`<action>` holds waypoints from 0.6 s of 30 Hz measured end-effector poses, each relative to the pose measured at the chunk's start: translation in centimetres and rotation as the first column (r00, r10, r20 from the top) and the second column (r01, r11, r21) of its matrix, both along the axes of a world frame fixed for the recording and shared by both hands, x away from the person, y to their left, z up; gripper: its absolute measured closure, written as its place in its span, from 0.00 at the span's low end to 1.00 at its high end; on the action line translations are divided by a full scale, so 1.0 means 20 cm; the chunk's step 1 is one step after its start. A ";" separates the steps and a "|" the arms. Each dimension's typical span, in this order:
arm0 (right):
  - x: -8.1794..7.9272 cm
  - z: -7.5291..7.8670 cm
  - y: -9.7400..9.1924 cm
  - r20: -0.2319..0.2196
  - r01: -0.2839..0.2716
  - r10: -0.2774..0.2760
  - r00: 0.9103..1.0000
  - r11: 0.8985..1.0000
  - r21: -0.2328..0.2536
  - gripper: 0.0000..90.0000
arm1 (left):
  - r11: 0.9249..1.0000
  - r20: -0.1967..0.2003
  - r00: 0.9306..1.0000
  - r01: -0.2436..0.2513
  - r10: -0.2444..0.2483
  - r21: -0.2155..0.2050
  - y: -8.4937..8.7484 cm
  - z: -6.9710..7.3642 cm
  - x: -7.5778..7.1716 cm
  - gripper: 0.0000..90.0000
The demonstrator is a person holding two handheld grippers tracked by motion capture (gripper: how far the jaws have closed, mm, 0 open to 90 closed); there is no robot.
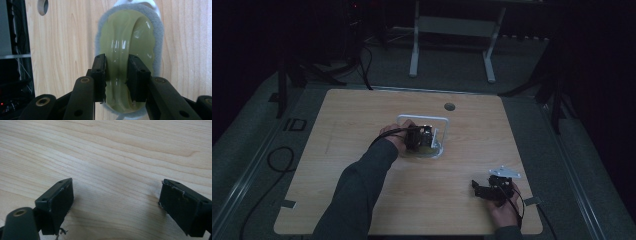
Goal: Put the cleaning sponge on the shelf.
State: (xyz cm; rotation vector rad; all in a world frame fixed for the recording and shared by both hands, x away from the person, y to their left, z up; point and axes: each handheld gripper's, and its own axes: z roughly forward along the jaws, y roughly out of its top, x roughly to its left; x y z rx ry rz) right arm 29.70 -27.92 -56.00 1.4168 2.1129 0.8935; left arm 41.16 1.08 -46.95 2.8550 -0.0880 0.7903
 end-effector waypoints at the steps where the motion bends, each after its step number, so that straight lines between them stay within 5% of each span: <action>1: 0.00 0.00 0.00 0.000 0.000 0.000 1.000 1.000 0.000 0.13 | 1.000 -0.001 1.000 -0.005 0.005 -0.001 0.00 0.00 0.00 0.76; 18: 0.00 0.00 0.00 0.001 0.000 0.000 1.000 1.000 0.000 0.13 | 0.999 -0.002 1.000 -0.004 0.004 -0.041 0.03 0.06 -0.03 0.63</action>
